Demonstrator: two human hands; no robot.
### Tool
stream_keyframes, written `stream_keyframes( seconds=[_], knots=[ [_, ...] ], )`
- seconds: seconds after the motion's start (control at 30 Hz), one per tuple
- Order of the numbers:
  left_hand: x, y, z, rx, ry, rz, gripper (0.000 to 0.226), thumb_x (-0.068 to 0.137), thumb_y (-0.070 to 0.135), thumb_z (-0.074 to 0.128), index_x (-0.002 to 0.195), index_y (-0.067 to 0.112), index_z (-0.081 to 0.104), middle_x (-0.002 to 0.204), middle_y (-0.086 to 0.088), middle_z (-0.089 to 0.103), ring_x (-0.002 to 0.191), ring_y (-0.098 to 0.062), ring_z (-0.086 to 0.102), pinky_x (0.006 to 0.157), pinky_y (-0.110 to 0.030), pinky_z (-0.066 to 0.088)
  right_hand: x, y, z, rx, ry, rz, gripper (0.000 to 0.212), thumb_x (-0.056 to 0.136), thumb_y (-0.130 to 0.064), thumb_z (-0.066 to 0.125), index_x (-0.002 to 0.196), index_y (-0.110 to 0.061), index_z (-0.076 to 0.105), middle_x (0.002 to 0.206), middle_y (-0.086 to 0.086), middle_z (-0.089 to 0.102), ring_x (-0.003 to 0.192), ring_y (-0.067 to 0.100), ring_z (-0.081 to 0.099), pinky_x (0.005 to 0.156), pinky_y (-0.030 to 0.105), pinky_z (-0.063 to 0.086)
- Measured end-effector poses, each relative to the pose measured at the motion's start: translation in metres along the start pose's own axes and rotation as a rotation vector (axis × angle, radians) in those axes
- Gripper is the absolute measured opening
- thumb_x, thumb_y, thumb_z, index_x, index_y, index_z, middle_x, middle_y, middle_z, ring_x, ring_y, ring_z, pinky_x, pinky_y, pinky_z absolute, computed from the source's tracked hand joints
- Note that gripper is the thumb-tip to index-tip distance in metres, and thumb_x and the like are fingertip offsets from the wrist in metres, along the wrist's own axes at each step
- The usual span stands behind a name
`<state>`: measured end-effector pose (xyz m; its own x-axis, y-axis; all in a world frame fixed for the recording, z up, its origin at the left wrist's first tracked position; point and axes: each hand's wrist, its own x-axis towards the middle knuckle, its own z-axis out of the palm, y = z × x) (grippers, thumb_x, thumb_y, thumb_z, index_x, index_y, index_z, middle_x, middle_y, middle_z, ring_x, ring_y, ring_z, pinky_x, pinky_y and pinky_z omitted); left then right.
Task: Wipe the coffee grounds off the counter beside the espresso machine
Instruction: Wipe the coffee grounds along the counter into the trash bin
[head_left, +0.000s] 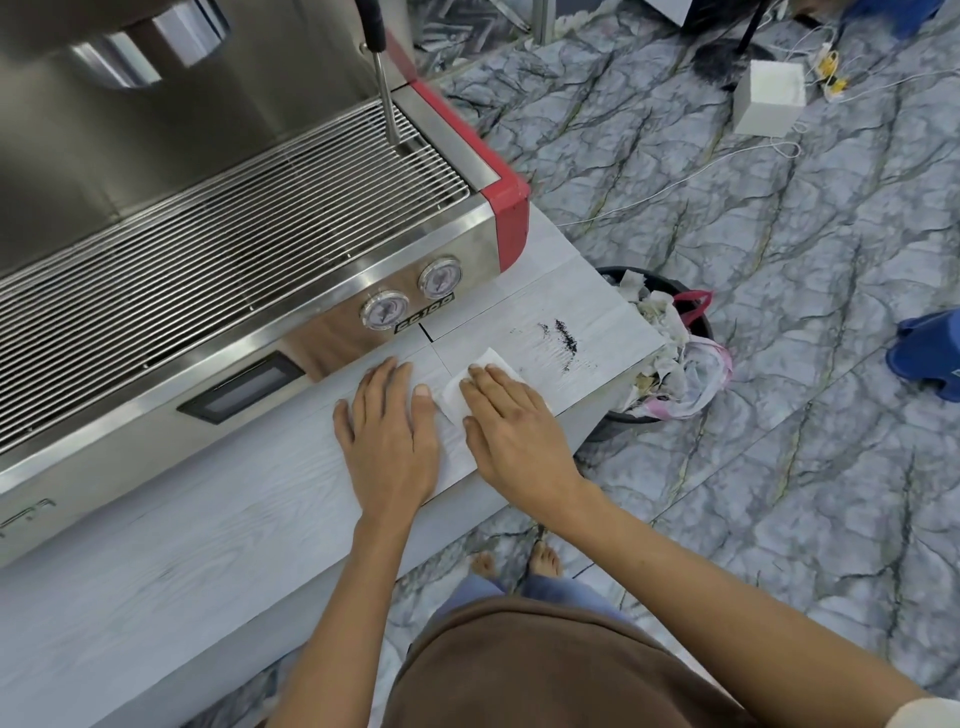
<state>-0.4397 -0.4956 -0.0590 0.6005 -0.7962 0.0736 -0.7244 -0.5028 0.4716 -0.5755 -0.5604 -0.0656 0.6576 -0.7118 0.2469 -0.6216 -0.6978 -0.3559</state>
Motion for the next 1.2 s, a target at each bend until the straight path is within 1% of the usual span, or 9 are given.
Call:
stream_keyframes(
  seconds=[0.2, 0.4, 0.57, 0.7, 0.83, 0.93, 1.0, 1.1, 1.2],
  knots=[
    [0.000, -0.001, 0.000, -0.026, -0.005, 0.002, 0.062, 0.101, 0.049, 0.014, 0.148, 0.026, 0.046, 0.159, 0.010, 0.038, 0.149, -0.008, 0.025, 0.124, -0.048, 0.007, 0.002, -0.006, 0.006, -0.022, -0.023, -0.008, 0.043, 0.098, -0.026, 0.039, 0.135, -0.006, 0.049, 0.148, 0.010, 0.042, 0.140, 0.027, 0.032, 0.114, 0.044, 0.025],
    [-0.002, -0.003, -0.001, -0.029, -0.022, 0.028, 0.065, 0.100, 0.051, 0.012, 0.150, 0.026, 0.045, 0.161, 0.008, 0.035, 0.151, -0.009, 0.022, 0.125, -0.046, 0.004, 0.020, -0.006, 0.013, -0.033, -0.058, 0.095, 0.053, 0.101, -0.032, 0.034, 0.143, -0.002, 0.039, 0.151, 0.014, 0.035, 0.142, 0.027, 0.029, 0.116, 0.043, 0.024],
    [-0.003, -0.006, -0.003, -0.044, -0.046, 0.050, 0.065, 0.100, 0.053, 0.013, 0.150, 0.025, 0.044, 0.162, 0.008, 0.033, 0.152, -0.009, 0.020, 0.125, -0.044, -0.001, 0.029, 0.008, 0.010, -0.032, -0.021, 0.180, 0.048, 0.100, -0.025, 0.032, 0.139, 0.000, 0.046, 0.146, 0.016, 0.043, 0.137, 0.030, 0.038, 0.112, 0.045, 0.030],
    [-0.004, -0.007, -0.003, -0.042, -0.056, 0.060, 0.065, 0.100, 0.054, 0.014, 0.150, 0.025, 0.044, 0.162, 0.008, 0.033, 0.152, -0.010, 0.020, 0.125, -0.045, 0.000, 0.032, 0.021, 0.009, -0.030, -0.008, 0.227, 0.045, 0.100, -0.019, 0.034, 0.141, -0.002, 0.043, 0.147, 0.014, 0.041, 0.138, 0.028, 0.036, 0.113, 0.044, 0.025],
    [-0.004, -0.008, -0.004, -0.042, -0.060, 0.070, 0.062, 0.101, 0.053, 0.015, 0.149, 0.026, 0.044, 0.162, 0.008, 0.033, 0.151, -0.011, 0.020, 0.125, -0.046, 0.000, 0.035, 0.039, -0.001, -0.015, 0.010, 0.273, 0.044, 0.101, -0.007, 0.037, 0.145, -0.004, 0.037, 0.152, 0.013, 0.033, 0.143, 0.027, 0.027, 0.116, 0.040, 0.014],
    [-0.004, -0.008, -0.004, -0.035, -0.060, 0.081, 0.063, 0.102, 0.054, 0.014, 0.149, 0.027, 0.044, 0.162, 0.007, 0.033, 0.151, -0.012, 0.021, 0.125, -0.047, 0.000, 0.035, 0.052, -0.011, -0.001, 0.021, 0.277, 0.053, 0.092, 0.007, 0.038, 0.144, -0.003, 0.038, 0.151, 0.014, 0.034, 0.142, 0.029, 0.028, 0.117, 0.042, 0.019],
    [-0.004, -0.008, -0.004, -0.018, -0.057, 0.086, 0.063, 0.102, 0.054, 0.013, 0.149, 0.027, 0.044, 0.162, 0.006, 0.034, 0.151, -0.013, 0.021, 0.124, -0.047, 0.000, 0.037, 0.061, -0.016, 0.010, 0.030, 0.267, 0.054, 0.089, 0.011, 0.038, 0.141, -0.002, 0.043, 0.149, 0.016, 0.038, 0.140, 0.031, 0.032, 0.116, 0.044, 0.023],
    [-0.004, -0.007, -0.004, -0.013, -0.053, 0.087, 0.063, 0.102, 0.055, 0.013, 0.149, 0.028, 0.044, 0.162, 0.004, 0.033, 0.151, -0.014, 0.021, 0.124, -0.047, 0.000, 0.042, 0.074, -0.024, 0.079, 0.036, 0.318, 0.042, 0.095, 0.007, 0.039, 0.134, -0.005, 0.051, 0.147, 0.015, 0.043, 0.140, 0.028, 0.034, 0.116, 0.039, 0.023],
    [-0.004, -0.007, -0.004, -0.015, -0.054, 0.091, 0.064, 0.102, 0.056, 0.013, 0.149, 0.027, 0.045, 0.162, 0.004, 0.033, 0.151, -0.015, 0.022, 0.123, -0.046, -0.001, 0.037, 0.071, -0.031, 0.113, 0.082, 0.300, 0.036, 0.098, 0.003, 0.042, 0.131, -0.006, 0.053, 0.145, 0.015, 0.046, 0.138, 0.028, 0.036, 0.114, 0.045, 0.029]
  ],
)
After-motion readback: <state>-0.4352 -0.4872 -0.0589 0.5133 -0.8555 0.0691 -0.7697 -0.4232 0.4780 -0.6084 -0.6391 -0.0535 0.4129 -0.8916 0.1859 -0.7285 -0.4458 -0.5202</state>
